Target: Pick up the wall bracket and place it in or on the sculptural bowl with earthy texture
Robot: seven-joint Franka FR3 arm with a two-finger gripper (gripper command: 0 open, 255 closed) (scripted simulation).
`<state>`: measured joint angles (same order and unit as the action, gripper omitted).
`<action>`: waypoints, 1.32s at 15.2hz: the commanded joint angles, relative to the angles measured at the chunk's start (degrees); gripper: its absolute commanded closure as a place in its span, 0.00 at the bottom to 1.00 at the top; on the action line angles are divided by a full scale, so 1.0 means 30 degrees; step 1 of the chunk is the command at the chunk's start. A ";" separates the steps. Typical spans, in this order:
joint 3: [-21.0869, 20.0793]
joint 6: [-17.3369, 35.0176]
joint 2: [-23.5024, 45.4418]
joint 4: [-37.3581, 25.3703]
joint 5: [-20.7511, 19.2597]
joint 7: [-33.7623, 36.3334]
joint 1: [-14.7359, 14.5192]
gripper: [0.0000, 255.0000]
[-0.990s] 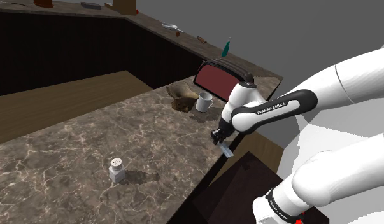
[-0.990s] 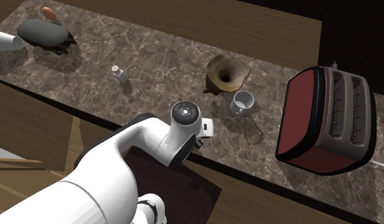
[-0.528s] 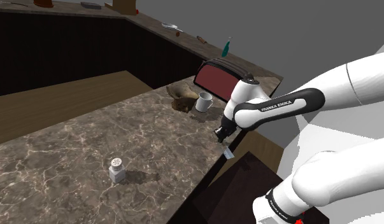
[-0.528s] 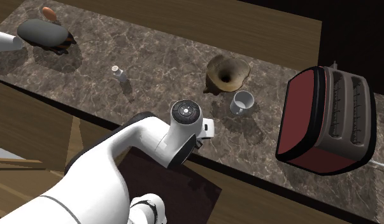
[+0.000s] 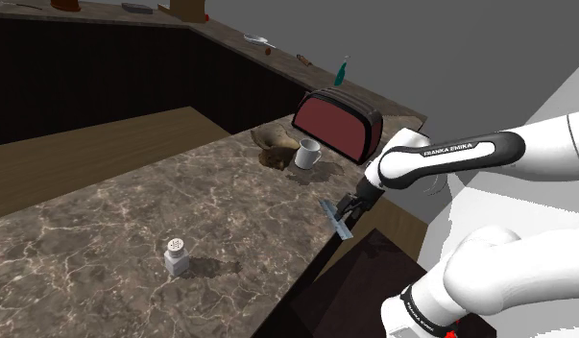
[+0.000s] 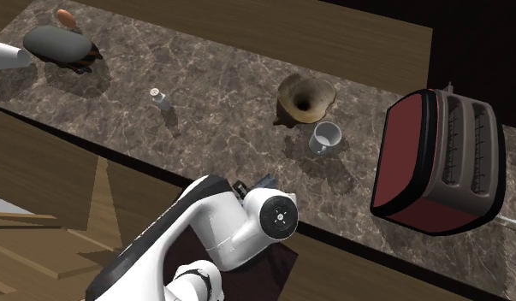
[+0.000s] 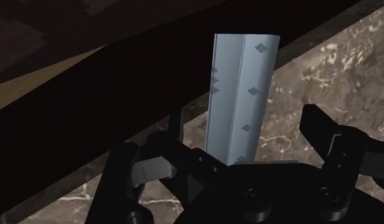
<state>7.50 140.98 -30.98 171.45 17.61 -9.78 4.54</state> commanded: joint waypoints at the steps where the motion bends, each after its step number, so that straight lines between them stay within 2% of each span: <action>1: 0.0502 0.0715 0.0390 0.0310 0.0658 -0.0763 -0.0443 0.00; 6: 0.0850 0.2672 0.2126 0.0490 0.1940 -0.1534 -0.1594 0.00; 14: 0.0848 0.2668 0.2122 0.0491 0.1938 -0.1532 -0.1590 0.00; 15: 0.0848 0.2668 0.2122 0.0491 0.1938 -0.1532 -0.1590 1.00; 20: 0.0842 0.2646 0.2099 0.0492 0.1921 -0.1520 -0.1576 1.00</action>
<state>10.09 148.82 -24.71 172.98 23.43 -14.30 -0.15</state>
